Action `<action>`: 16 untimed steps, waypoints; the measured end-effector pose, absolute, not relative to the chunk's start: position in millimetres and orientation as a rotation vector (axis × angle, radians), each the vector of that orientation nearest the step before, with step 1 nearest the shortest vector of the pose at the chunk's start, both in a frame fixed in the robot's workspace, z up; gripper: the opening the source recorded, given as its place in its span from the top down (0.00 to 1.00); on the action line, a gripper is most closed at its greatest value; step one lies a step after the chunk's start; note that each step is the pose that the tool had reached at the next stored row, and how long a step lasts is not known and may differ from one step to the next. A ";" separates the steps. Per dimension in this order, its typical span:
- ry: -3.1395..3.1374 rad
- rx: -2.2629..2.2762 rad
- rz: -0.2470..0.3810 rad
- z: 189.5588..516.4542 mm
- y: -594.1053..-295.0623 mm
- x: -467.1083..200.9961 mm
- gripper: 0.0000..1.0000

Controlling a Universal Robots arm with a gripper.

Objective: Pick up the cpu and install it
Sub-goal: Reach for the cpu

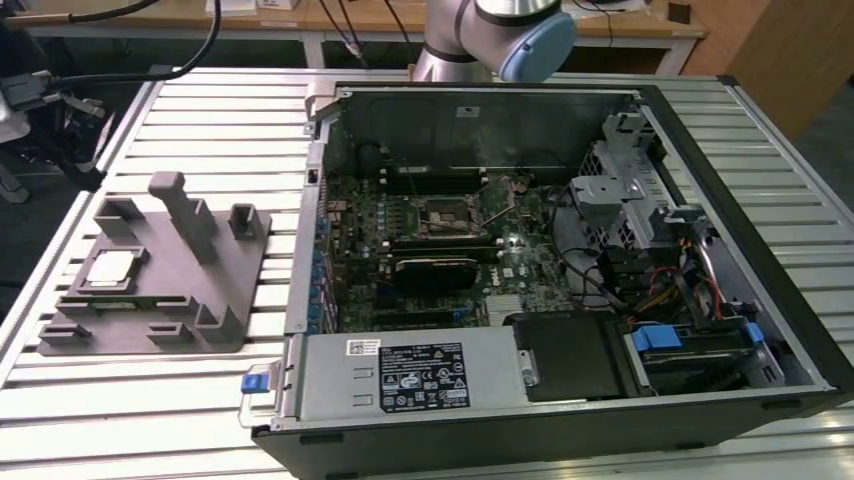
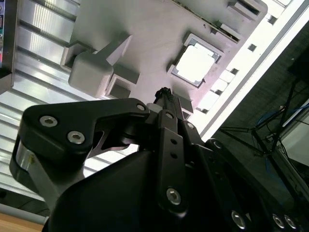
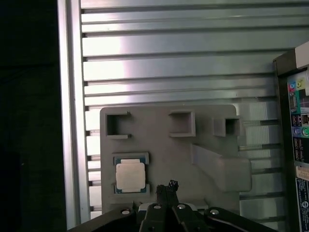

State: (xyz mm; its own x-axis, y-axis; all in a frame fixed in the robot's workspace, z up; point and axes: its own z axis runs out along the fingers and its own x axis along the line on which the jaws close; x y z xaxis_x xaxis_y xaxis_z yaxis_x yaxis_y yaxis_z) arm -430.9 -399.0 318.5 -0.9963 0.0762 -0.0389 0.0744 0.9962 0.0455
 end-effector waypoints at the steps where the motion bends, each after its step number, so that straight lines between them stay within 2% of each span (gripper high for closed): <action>1: 3.098 0.117 0.068 316.7 -399.1 -431.0 0.89; 16: 3.098 0.118 0.068 296.3 -399.1 -437.9 0.89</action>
